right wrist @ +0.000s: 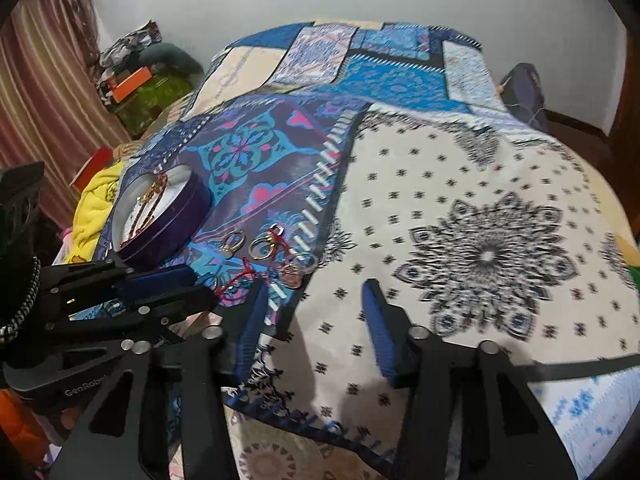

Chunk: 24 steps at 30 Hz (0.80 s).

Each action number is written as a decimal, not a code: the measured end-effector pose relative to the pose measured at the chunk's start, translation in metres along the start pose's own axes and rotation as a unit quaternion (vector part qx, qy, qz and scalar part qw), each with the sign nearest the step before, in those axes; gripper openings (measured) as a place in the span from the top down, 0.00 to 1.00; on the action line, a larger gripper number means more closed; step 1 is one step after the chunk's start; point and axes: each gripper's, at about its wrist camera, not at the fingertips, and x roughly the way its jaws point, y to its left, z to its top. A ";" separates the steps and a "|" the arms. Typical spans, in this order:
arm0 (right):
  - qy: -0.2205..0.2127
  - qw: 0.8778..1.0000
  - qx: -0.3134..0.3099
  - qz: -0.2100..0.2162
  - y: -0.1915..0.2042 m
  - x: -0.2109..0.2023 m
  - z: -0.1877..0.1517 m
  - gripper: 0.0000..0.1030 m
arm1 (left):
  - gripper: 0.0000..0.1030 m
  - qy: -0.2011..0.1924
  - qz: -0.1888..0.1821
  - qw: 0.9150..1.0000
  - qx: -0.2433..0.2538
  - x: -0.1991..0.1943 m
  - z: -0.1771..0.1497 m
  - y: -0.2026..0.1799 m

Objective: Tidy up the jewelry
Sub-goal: 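Grasp the silver hoop with the left gripper while the right gripper grasps the pink-stone ring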

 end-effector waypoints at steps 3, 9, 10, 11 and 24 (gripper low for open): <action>0.009 1.000 -0.004 0.002 0.003 0.009 0.001 0.67 | 0.76 -0.001 0.004 1.000 0.007 0.002 0.001 -0.002; 0.013 1.000 -0.007 0.003 0.004 0.016 0.004 0.78 | 0.76 -0.003 0.002 1.000 0.010 0.006 0.002 -0.003; 0.012 1.000 -0.009 0.002 0.005 0.017 0.004 0.84 | 0.76 -0.004 0.002 1.000 0.011 0.007 0.002 -0.003; 0.008 1.000 -0.012 -0.002 0.005 0.017 0.003 0.89 | 0.78 -0.006 0.003 1.000 0.011 0.007 0.001 -0.003; -0.017 1.000 -0.002 -0.011 0.005 -0.008 0.001 0.90 | 0.80 -0.020 -0.007 1.000 0.006 -0.013 0.001 -0.002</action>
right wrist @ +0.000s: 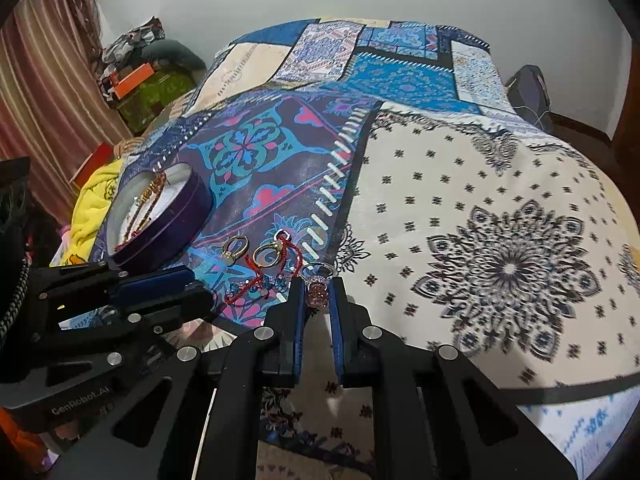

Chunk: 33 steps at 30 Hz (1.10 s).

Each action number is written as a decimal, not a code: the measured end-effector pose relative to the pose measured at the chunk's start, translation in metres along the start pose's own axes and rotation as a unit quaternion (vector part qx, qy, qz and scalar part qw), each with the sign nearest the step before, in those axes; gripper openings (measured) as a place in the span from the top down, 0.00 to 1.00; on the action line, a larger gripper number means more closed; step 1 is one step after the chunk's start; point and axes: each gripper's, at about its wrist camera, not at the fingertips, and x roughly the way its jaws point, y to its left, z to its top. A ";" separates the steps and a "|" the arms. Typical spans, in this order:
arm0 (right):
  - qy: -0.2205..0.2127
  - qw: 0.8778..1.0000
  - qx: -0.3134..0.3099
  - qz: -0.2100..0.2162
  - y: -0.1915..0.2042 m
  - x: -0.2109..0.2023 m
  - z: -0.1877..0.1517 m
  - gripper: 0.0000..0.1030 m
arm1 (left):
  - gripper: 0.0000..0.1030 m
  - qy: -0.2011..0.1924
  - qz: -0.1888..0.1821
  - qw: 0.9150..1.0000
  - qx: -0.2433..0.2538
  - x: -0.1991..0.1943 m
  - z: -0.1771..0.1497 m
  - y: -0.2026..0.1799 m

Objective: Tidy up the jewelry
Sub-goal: 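Grasp the silver hoop with the left gripper while the right gripper grasps the pink-stone ring, then carry the silver hoop and pink-stone ring over the heart tin with both grippers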

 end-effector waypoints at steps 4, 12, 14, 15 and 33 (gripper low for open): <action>-0.014 1.000 0.002 -0.002 0.002 -0.013 0.004 0.90 | 0.80 -0.014 0.000 1.000 0.001 -0.015 0.003 -0.001; -0.046 0.999 -0.009 -0.001 0.016 -0.033 0.016 0.90 | 0.80 -0.054 0.012 0.998 -0.004 -0.049 0.012 0.005; -0.056 0.998 -0.014 0.001 0.022 -0.038 0.021 0.90 | 0.80 -0.062 0.017 0.998 -0.005 -0.056 0.013 0.007; -0.059 0.998 -0.017 0.001 0.026 -0.039 0.023 0.90 | 0.80 -0.068 0.020 0.997 -0.007 -0.061 0.014 0.009; -0.097 0.993 -0.061 0.028 0.086 -0.042 0.049 0.90 | 0.80 -0.128 0.064 0.989 -0.037 -0.114 0.016 0.060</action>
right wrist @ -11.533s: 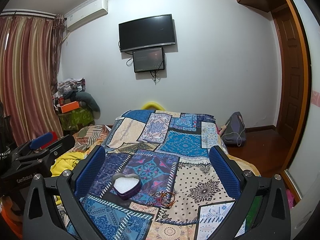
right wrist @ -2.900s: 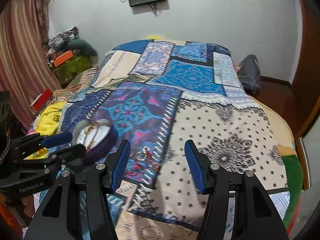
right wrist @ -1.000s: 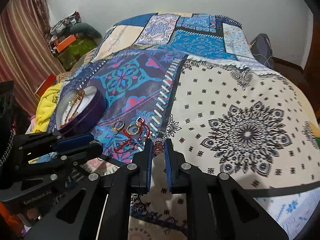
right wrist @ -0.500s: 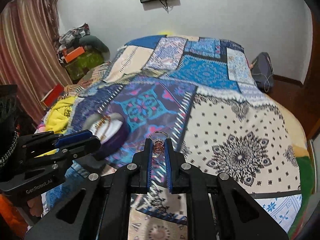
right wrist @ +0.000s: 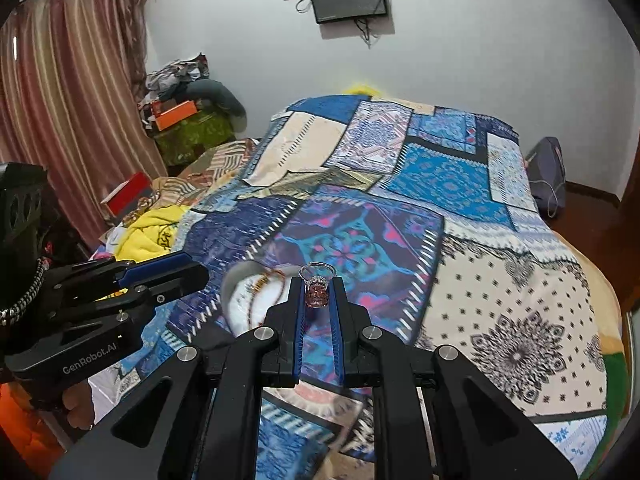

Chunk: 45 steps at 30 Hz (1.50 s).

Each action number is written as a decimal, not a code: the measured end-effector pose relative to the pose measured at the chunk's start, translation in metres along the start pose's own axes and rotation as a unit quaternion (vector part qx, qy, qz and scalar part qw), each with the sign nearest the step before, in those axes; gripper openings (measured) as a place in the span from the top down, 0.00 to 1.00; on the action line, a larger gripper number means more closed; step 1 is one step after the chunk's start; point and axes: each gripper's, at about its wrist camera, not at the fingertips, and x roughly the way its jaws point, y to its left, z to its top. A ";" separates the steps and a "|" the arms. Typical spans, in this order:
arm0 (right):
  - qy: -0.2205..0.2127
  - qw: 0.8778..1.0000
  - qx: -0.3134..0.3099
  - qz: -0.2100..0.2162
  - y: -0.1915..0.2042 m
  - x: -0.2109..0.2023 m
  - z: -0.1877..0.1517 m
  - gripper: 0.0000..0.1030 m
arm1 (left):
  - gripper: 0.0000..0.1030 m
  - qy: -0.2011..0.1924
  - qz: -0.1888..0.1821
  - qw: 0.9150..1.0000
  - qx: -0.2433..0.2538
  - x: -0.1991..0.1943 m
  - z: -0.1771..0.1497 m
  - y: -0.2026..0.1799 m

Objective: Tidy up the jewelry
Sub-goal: 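Carry the silver hoop and pink-stone ring over the heart tin with both grippers, then open both grippers to drop the rings into the tin, then withdraw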

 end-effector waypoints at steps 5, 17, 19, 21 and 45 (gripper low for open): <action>-0.001 1.000 -0.012 0.005 0.012 0.009 0.006 0.90 | 0.80 -0.005 0.014 1.000 -0.013 -0.003 0.001 0.022; 0.037 0.999 -0.018 0.031 0.024 0.050 0.004 0.90 | 0.80 0.020 0.001 1.000 -0.024 0.025 -0.008 0.039; 0.047 0.998 -0.019 0.035 0.025 0.057 0.001 0.90 | 0.80 0.030 -0.011 0.999 -0.024 0.032 -0.011 0.038; 0.059 0.997 -0.023 0.040 0.024 0.067 0.000 0.90 | 0.80 0.039 -0.018 0.999 -0.018 0.040 -0.015 0.035; 0.120 0.989 -0.054 0.062 0.020 0.090 -0.015 0.90 | 0.80 0.073 -0.041 0.996 -0.013 0.064 -0.023 0.025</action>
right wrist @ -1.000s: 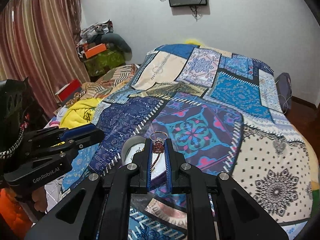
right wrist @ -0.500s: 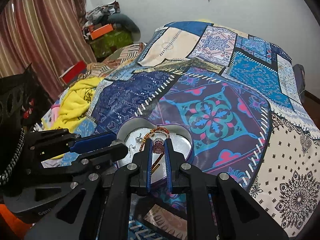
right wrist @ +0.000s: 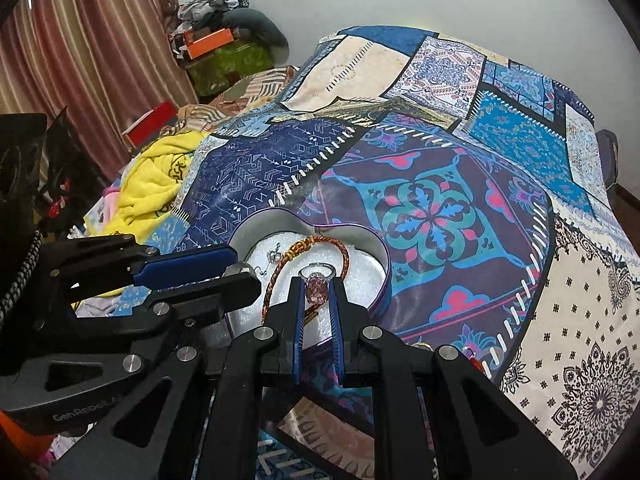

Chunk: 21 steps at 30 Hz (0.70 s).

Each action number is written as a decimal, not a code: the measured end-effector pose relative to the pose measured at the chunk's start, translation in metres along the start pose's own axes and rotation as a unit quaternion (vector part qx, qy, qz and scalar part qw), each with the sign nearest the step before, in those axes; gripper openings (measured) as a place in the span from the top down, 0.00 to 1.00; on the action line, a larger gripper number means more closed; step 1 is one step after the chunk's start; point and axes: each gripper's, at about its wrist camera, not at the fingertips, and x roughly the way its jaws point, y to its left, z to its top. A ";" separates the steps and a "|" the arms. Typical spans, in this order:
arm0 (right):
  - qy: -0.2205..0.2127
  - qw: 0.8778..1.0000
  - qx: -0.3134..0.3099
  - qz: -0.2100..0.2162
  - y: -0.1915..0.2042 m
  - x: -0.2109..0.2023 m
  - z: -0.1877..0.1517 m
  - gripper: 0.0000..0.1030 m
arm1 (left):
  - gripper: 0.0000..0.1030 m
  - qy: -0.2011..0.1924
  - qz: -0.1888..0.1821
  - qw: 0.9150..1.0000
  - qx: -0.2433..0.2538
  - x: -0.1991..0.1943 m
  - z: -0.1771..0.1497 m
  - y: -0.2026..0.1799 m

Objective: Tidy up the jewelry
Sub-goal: 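Open both grippers to drop the rings into the tin, then withdraw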

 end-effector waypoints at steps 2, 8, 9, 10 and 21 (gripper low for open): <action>-0.001 1.000 -0.001 0.000 0.001 -0.002 -0.001 0.89 | 0.80 0.004 -0.002 1.000 0.001 0.000 0.000 -0.001; -0.010 1.000 -0.004 -0.008 0.002 -0.014 -0.001 0.87 | 0.80 0.003 0.002 1.000 -0.002 -0.006 0.001 -0.001; -0.013 1.000 -0.004 -0.011 0.003 -0.017 -0.001 0.86 | 0.80 0.002 0.004 1.000 -0.003 -0.007 0.002 -0.001; -0.015 1.000 -0.004 -0.014 0.003 -0.019 0.000 0.86 | 0.80 0.000 0.008 1.000 -0.003 -0.010 0.003 -0.001; -0.070 0.996 0.000 -0.060 0.003 -0.065 0.002 0.60 | 0.64 -0.035 0.038 0.999 0.004 -0.044 0.014 -0.015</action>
